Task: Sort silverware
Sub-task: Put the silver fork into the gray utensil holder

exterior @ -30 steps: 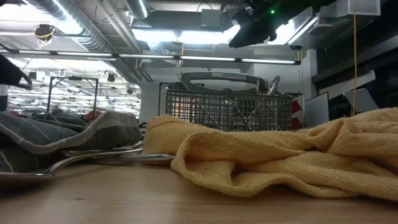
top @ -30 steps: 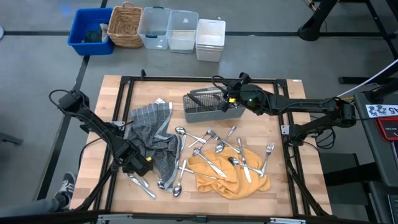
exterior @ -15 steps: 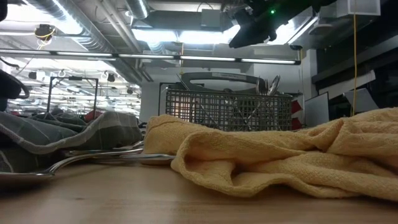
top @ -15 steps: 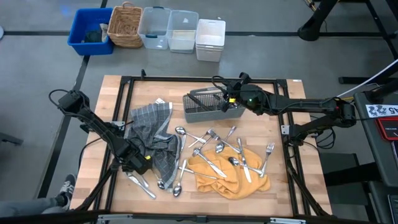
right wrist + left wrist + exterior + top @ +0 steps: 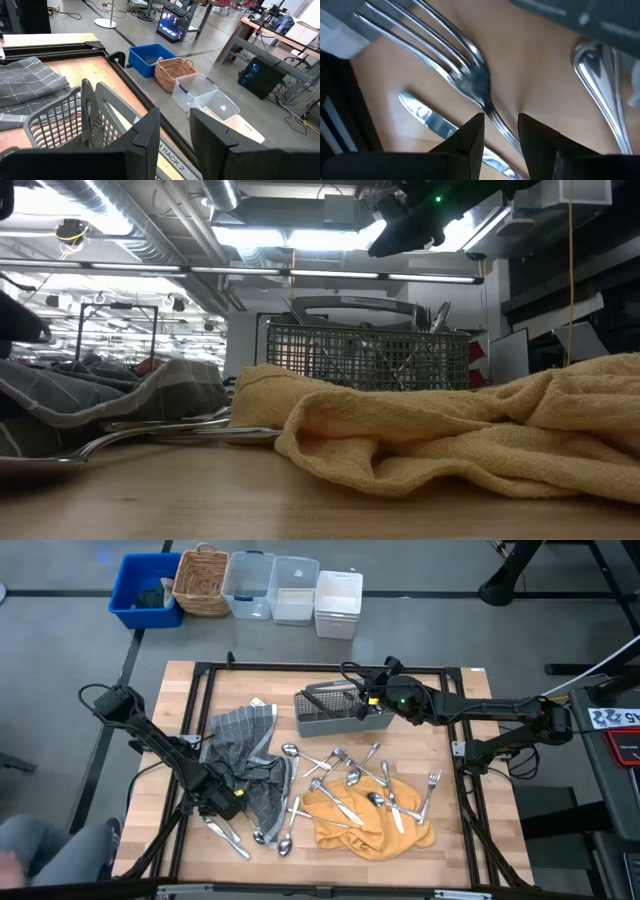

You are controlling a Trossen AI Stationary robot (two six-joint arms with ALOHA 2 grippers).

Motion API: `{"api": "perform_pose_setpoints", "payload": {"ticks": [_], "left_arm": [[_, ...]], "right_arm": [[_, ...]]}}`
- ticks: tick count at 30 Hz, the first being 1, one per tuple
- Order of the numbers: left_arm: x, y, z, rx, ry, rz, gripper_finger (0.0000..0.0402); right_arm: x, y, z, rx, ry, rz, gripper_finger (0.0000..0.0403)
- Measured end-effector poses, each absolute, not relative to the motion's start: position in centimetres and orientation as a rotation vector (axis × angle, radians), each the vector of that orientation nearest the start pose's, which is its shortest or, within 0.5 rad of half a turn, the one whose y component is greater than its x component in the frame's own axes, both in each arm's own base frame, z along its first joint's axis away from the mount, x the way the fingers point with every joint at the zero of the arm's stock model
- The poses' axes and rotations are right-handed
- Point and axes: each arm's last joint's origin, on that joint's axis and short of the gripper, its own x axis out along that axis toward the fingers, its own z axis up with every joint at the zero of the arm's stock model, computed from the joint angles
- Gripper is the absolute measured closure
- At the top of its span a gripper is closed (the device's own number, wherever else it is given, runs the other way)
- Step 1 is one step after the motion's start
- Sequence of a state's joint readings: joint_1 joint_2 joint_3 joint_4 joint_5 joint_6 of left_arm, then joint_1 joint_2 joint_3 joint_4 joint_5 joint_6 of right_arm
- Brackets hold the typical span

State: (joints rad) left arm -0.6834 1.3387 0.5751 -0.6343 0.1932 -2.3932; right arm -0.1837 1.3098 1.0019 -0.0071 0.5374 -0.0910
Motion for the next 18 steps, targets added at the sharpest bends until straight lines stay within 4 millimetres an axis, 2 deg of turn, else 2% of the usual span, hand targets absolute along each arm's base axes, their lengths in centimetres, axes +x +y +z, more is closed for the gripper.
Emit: {"api": "perform_pose_setpoints", "payload": {"ticks": [6,15,18], "left_arm": [[14.75,-12.57,13.71,-1.448,1.295,1.170,0.0297],[14.84,-12.50,13.74,-1.432,1.262,1.156,0.0383],[14.86,-12.50,13.76,-1.428,1.257,1.152,0.0394]], "right_arm": [[28.39,-6.77,31.25,-0.144,0.353,-0.700,0.0295],[28.39,-6.78,31.25,-0.144,0.353,-0.700,0.0295],[28.39,-6.78,31.24,-0.144,0.353,-0.700,0.0295]]}}
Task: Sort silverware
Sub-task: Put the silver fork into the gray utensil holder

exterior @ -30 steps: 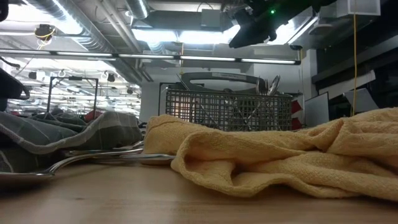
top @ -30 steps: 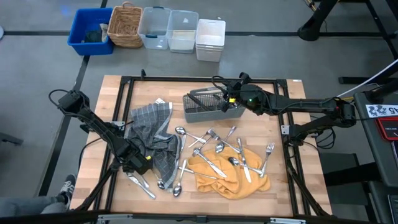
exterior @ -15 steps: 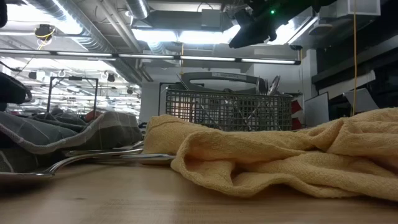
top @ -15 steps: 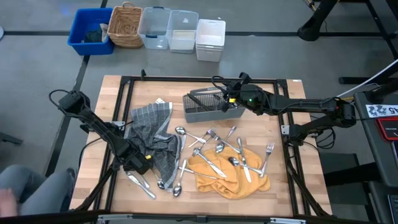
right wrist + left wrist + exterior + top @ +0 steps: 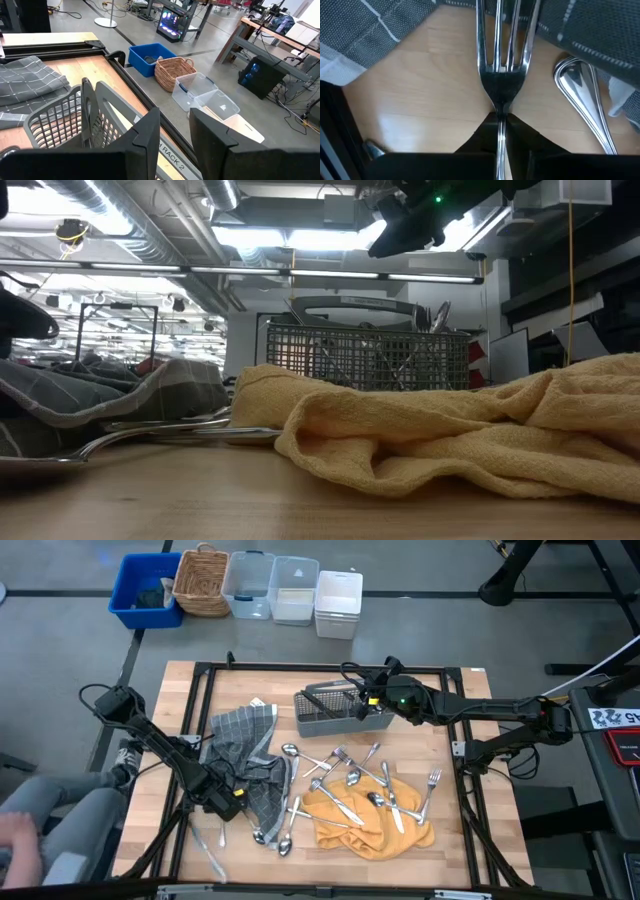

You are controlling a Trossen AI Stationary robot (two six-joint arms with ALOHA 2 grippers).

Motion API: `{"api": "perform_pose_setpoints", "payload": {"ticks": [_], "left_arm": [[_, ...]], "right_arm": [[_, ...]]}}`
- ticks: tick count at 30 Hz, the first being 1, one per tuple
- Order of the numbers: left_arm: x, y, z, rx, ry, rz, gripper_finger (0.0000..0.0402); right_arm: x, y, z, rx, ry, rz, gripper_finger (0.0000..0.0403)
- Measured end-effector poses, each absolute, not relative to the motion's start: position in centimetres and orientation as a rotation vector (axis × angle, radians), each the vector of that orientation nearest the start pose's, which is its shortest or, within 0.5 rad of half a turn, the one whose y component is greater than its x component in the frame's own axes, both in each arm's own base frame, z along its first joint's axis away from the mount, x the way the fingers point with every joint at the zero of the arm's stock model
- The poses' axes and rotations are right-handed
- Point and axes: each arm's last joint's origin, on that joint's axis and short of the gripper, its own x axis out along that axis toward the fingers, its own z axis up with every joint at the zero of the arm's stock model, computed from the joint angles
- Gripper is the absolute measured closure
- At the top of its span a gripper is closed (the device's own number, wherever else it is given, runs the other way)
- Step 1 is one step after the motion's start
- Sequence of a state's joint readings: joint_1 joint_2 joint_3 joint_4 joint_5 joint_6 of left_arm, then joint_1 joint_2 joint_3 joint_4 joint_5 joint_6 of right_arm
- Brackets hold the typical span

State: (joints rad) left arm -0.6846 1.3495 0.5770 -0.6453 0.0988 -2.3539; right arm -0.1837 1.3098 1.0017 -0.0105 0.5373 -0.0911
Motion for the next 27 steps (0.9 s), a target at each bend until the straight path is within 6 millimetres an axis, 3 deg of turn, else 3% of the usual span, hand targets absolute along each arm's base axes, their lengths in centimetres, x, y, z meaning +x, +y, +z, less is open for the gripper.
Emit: {"api": "perform_pose_setpoints", "payload": {"ticks": [13,27], "left_arm": [[14.9,-12.3,14.2,-1.432,1.182,1.123,0.0396],[14.9,-11.6,20.2,-1.569,0.956,0.690,0.0397]], "right_arm": [[28.4,-6.8,31.2,-0.144,0.352,-0.700,0.0295],[27.8,-6.7,31.9,-0.184,0.346,-0.694,0.0295]]}}
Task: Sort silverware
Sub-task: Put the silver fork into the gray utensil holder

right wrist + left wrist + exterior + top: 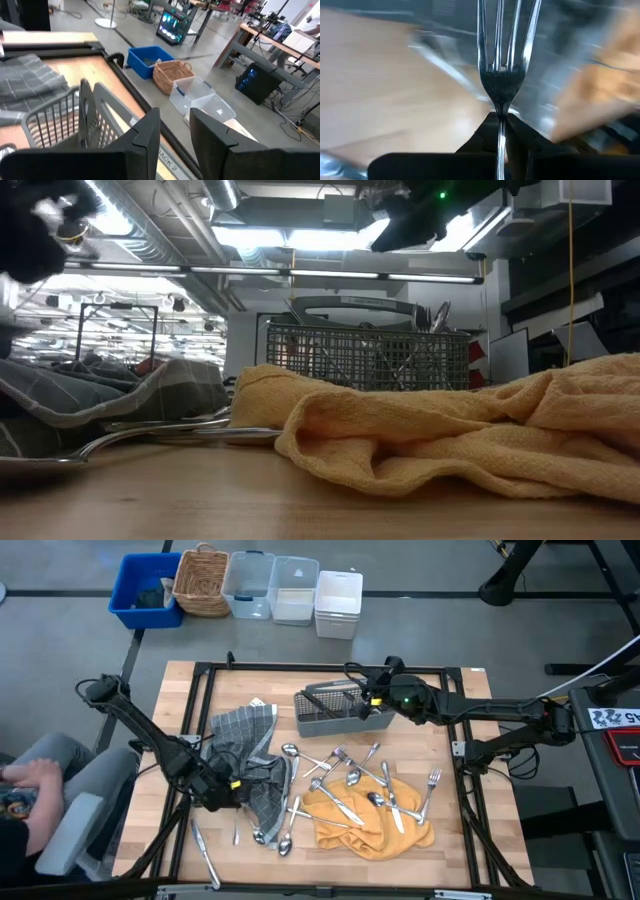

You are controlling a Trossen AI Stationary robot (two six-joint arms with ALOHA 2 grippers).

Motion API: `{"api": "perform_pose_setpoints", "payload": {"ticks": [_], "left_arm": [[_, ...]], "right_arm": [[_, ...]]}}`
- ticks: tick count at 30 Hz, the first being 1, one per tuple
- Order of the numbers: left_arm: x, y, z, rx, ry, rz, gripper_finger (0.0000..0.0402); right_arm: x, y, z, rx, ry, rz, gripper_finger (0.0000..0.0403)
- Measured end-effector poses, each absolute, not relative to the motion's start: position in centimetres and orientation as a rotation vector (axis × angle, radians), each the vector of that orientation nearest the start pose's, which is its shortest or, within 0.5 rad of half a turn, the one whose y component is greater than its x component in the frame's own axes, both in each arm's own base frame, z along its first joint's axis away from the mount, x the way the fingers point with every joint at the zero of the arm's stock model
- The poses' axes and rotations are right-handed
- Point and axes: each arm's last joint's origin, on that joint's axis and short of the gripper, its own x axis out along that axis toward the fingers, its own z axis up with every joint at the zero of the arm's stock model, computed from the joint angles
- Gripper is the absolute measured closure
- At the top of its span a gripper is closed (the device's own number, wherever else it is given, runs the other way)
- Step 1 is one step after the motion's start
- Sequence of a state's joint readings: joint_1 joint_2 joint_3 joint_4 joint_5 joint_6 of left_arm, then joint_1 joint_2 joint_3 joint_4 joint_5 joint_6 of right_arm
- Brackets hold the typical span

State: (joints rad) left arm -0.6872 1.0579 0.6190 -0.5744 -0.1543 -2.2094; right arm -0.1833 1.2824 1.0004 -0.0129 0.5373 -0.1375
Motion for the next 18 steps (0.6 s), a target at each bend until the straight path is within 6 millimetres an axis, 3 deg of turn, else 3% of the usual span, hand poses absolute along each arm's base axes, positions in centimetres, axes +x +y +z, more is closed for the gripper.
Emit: {"api": "perform_pose_setpoints", "payload": {"ticks": [7,12,18], "left_arm": [[16.1,-10.8,23.4,-1.551,0.476,0.450,0.0398],[18.0,-8.9,25.1,-1.376,0.140,0.455,0.0396],[21.4,-5.3,27.2,-1.091,-0.135,0.476,0.0397]], "right_arm": [[26.2,-6.4,33.6,-0.173,0.285,-0.701,0.0295],[25.1,-6.2,34.8,-0.164,0.237,-0.705,0.0295],[24.3,-6.0,35.6,-0.136,0.197,-0.710,0.0295]]}}
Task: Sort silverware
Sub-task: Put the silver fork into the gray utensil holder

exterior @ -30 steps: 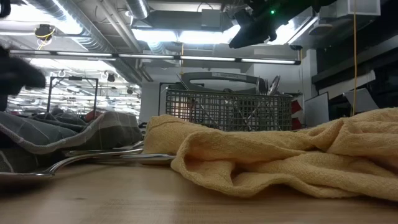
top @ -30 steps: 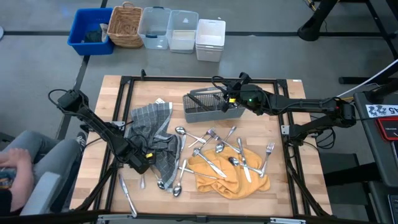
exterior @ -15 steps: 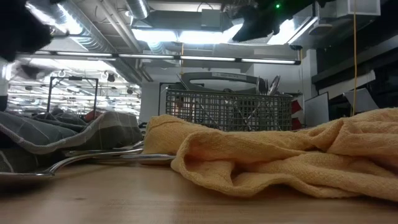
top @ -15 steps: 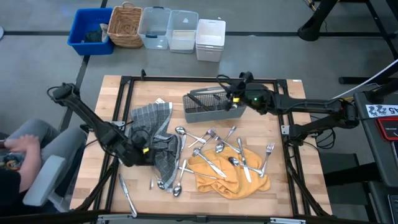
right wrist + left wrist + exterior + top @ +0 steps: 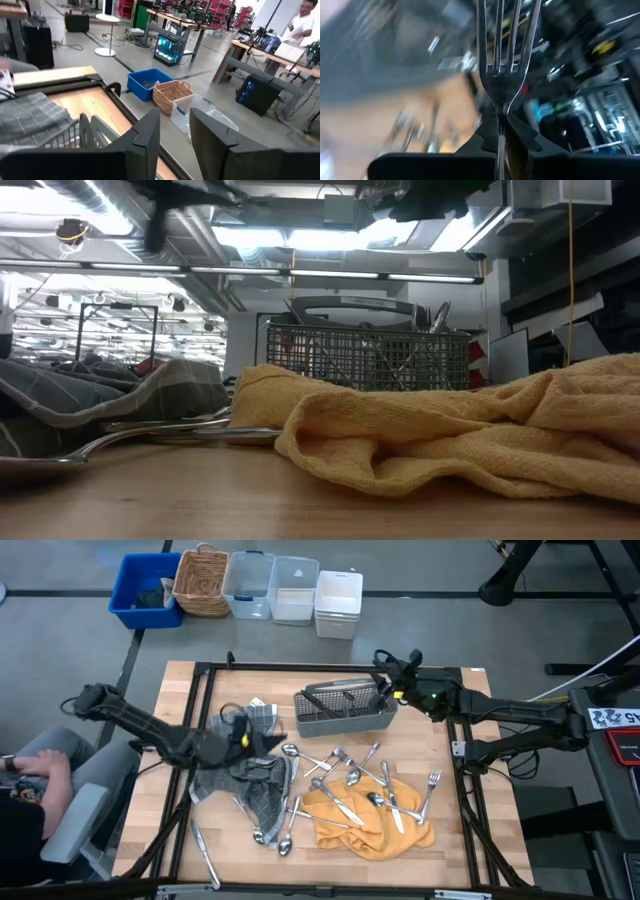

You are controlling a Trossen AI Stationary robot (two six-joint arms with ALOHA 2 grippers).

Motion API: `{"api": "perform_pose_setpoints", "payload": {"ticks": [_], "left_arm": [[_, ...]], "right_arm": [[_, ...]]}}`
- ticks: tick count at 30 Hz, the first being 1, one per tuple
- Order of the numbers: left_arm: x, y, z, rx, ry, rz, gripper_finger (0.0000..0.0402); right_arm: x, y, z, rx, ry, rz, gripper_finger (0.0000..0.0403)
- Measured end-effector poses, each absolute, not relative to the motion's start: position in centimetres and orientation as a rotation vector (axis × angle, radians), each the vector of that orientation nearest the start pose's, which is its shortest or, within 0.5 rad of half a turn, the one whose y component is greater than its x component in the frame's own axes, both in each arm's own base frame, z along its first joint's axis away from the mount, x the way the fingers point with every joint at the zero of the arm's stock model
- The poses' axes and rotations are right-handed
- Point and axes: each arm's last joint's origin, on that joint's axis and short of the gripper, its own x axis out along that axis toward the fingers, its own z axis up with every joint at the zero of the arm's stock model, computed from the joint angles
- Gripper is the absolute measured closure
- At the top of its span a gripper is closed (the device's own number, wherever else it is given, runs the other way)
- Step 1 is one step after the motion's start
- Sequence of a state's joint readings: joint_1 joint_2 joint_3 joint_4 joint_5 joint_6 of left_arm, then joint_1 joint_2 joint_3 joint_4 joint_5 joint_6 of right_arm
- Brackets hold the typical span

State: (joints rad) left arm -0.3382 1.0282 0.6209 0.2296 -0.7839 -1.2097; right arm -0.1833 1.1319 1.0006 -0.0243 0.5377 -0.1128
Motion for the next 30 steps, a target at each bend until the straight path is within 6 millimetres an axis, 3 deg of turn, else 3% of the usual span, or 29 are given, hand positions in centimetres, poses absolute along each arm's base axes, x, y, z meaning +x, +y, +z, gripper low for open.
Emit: {"api": "perform_pose_setpoints", "payload": {"ticks": [7,11,16,21,30], "left_arm": [[24.6,-1.2,28.5,-0.821,-0.341,0.434,0.0399],[26.1,0.8,27.6,-0.743,-0.375,0.453,0.0396],[28.4,2.9,25.9,-0.799,-0.400,0.496,0.0395],[31.9,4.3,26.2,-0.765,-0.387,0.482,0.0394],[37.9,4.9,27.7,-0.585,-0.219,0.513,0.0393]], "right_arm": [[23.8,-5.9,36.0,0.014,0.125,-0.705,0.0295],[23.0,-5.6,36.7,0.114,0.067,-0.643,0.0295],[22.4,-5.1,37.4,0.186,0.027,-0.527,0.0295],[22.7,-4.8,37.0,0.197,0.068,-0.414,0.0295],[22.7,-4.8,37.1,0.200,0.059,-0.408,0.0295]]}}
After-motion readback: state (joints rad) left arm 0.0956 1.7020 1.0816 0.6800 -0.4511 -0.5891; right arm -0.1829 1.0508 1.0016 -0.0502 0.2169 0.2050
